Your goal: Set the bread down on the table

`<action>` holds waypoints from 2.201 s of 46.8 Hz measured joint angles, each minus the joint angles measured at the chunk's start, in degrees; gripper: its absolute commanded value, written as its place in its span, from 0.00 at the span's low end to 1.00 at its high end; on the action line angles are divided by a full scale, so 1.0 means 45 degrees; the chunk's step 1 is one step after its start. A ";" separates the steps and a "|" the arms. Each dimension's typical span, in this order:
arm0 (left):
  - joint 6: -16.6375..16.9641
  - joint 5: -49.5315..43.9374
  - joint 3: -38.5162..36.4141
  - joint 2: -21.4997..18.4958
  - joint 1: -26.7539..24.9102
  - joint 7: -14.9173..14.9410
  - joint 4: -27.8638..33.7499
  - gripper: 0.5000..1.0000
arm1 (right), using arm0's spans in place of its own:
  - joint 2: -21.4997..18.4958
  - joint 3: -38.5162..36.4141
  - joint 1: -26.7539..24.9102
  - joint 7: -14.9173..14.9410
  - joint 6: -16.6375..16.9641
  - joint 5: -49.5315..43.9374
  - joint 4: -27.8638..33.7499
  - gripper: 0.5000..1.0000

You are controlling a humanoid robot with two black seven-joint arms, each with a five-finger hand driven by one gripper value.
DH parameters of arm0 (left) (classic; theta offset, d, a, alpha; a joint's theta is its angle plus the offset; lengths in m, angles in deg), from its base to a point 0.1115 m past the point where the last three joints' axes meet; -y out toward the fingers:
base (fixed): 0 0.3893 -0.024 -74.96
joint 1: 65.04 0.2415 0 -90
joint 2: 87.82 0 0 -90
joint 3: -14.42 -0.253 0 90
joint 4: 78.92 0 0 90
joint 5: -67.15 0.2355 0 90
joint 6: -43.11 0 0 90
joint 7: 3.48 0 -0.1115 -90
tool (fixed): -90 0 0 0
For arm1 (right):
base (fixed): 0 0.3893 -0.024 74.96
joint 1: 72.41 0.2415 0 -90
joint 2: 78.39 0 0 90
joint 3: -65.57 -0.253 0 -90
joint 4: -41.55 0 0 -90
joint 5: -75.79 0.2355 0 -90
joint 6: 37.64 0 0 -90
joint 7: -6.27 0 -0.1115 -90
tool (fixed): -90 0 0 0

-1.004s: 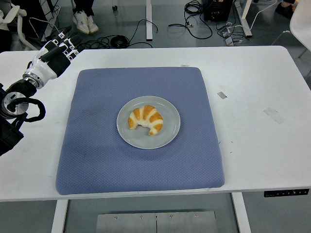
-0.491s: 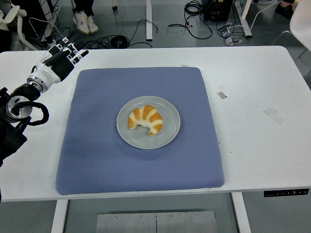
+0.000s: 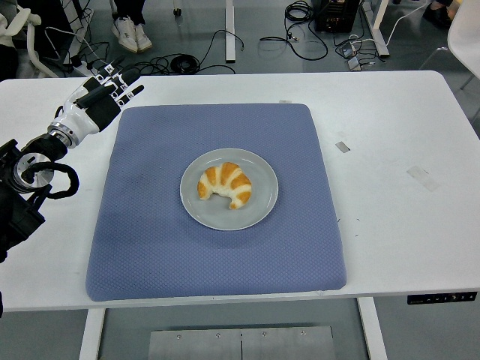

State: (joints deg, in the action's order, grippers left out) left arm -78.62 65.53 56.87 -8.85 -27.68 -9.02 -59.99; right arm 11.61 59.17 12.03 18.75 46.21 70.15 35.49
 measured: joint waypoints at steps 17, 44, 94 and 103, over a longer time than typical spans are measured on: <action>-0.0384 -0.0103 0.0185 -0.0068 -0.0206 -0.0020 -0.0258 0.97 | 0.0000 0.0000 -0.0005 0.0000 0.0000 -0.0002 0.0000 1.00; -0.0577 0.0062 0.0305 0.0204 -0.0374 -0.0001 -0.0420 0.96 | 0.0000 -0.0004 0.0001 0.0001 0.0000 -0.0006 -0.0001 1.00; 0.3581 0.5633 -0.8071 -0.0871 -0.4556 0.0143 0.3118 0.93 | 0.0000 -0.0005 -0.0020 -0.0003 0.0000 0.0000 0.0000 1.00; 0.3634 0.6809 -0.8021 -0.1805 -0.4806 0.0172 0.5216 0.95 | 0.0000 -0.0004 -0.0003 -0.0001 0.0000 0.0000 0.0000 1.00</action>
State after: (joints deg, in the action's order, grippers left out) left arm -62.26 96.17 20.77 -16.97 -49.31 -8.24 -36.52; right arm 11.61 59.15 12.02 18.74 46.21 70.15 35.48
